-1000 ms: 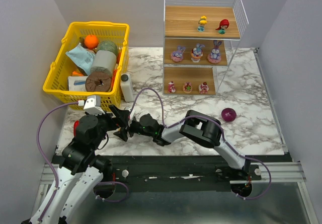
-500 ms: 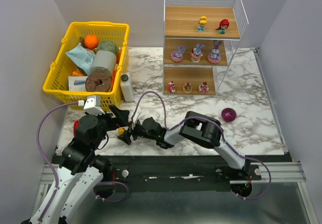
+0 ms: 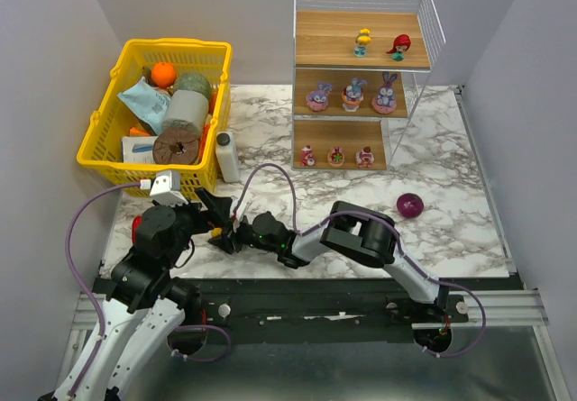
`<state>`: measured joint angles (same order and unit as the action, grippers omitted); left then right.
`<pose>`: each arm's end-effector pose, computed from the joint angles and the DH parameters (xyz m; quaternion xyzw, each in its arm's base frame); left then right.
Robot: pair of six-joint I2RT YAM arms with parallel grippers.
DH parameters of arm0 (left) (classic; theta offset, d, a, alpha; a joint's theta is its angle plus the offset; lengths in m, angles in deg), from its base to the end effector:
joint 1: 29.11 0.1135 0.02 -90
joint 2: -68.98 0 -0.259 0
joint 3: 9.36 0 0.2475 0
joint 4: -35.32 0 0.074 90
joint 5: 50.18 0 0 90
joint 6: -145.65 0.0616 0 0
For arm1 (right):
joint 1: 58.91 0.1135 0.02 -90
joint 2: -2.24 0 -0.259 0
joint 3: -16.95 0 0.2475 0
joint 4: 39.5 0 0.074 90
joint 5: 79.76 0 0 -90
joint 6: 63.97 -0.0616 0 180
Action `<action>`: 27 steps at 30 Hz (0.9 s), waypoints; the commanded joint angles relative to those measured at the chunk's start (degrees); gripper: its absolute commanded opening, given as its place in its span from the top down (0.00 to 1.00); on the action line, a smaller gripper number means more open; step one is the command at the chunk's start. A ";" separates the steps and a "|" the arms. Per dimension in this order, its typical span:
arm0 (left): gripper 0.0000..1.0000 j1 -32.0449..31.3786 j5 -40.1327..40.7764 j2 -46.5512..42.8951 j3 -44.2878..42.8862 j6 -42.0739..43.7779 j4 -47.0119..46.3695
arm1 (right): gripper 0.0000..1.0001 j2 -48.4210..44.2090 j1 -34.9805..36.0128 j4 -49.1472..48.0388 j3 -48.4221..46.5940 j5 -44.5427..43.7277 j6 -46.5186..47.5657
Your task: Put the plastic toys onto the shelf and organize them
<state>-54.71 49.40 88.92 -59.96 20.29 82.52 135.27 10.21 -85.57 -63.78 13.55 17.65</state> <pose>0.1114 -0.0420 0.2897 -0.1177 0.7915 -0.2446 0.5475 0.1687 0.4523 0.0923 -0.3929 0.6323 0.4345 0.5070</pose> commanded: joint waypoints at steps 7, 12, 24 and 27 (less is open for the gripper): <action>0.01 0.03 2.89 -1.22 0.02 0.20 1.28 | 0.90 -6.02 0.57 4.98 1.39 -12.79 -4.10; 0.01 0.03 4.57 -2.71 0.01 -0.33 1.64 | 0.97 -18.40 0.57 24.69 0.79 -25.79 -5.07; 0.01 -0.06 6.15 -4.91 0.10 -0.51 1.82 | 0.96 -41.70 -3.90 64.03 -12.66 -43.56 -2.88; 0.01 -0.06 5.45 -4.83 0.10 -0.33 1.64 | 0.94 -45.05 -5.66 69.38 -18.19 -46.98 -0.33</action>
<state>-54.73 53.62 84.88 -59.96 20.05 83.94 94.03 6.83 -29.85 -76.13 -25.57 14.44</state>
